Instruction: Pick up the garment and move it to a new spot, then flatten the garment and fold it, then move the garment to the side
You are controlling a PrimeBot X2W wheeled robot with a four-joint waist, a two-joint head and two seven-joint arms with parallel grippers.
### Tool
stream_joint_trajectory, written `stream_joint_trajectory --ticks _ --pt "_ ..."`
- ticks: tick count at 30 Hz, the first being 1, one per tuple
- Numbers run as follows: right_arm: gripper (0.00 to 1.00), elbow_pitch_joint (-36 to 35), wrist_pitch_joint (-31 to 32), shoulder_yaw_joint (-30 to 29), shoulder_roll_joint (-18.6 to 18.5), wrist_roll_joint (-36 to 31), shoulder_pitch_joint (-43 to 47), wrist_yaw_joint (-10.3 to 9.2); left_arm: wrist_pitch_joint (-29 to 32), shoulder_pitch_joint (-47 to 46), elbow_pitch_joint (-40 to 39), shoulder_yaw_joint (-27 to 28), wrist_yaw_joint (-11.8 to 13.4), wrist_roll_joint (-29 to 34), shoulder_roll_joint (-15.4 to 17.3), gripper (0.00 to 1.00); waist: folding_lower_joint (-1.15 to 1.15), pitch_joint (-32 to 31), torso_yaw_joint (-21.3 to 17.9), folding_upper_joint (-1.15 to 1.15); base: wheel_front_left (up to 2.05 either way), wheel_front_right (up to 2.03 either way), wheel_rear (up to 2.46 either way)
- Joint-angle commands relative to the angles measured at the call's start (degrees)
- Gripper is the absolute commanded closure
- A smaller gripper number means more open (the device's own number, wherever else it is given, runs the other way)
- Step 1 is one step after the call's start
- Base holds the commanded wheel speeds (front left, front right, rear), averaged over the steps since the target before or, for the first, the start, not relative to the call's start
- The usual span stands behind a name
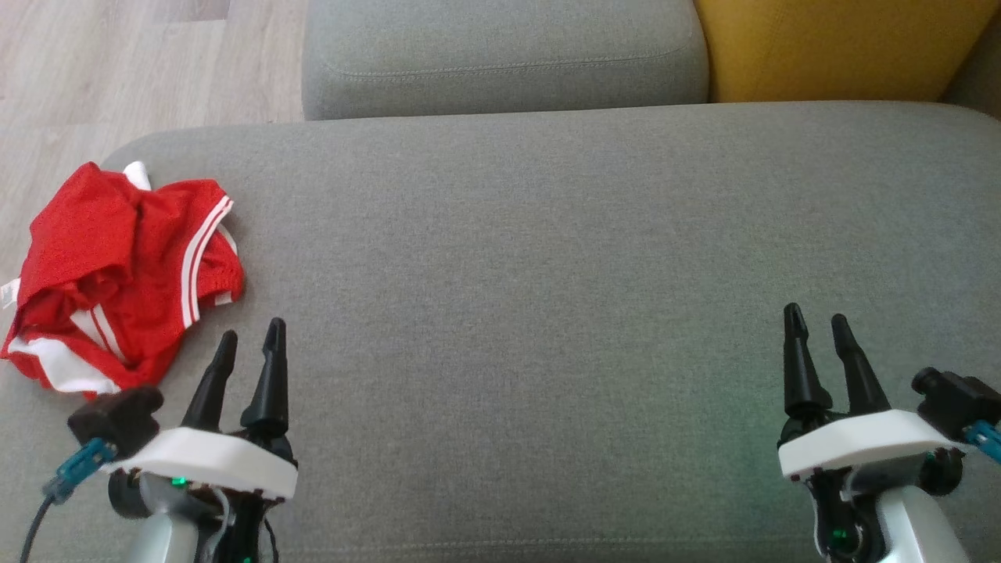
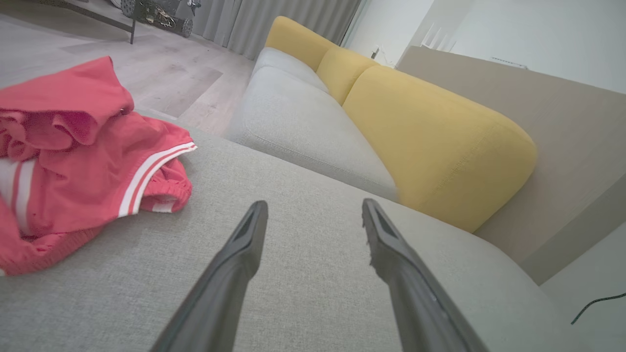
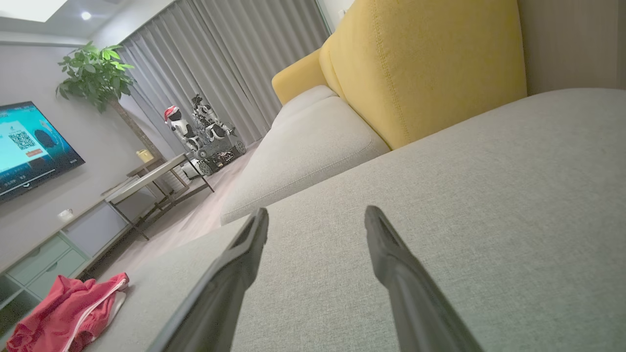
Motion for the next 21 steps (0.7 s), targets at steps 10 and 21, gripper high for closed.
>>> stream_joint_trajectory --ticks 10,21 --pt "0.00 -1.42 -1.65 1.85 -0.02 -8.74 -3.22 -0.03 -2.19 -1.73 -1.56 -0.46 1.23 7.57 2.25 0.00 0.00 -0.06 0.05 0.00 0.00 0.00 0.00" --pt "0.00 -1.14 -2.74 2.60 0.30 -17.94 -3.34 -0.03 -4.21 -1.83 -1.00 -1.61 2.03 15.02 2.84 0.00 0.00 -0.15 0.06 0.00 0.00 0.00 0.00"
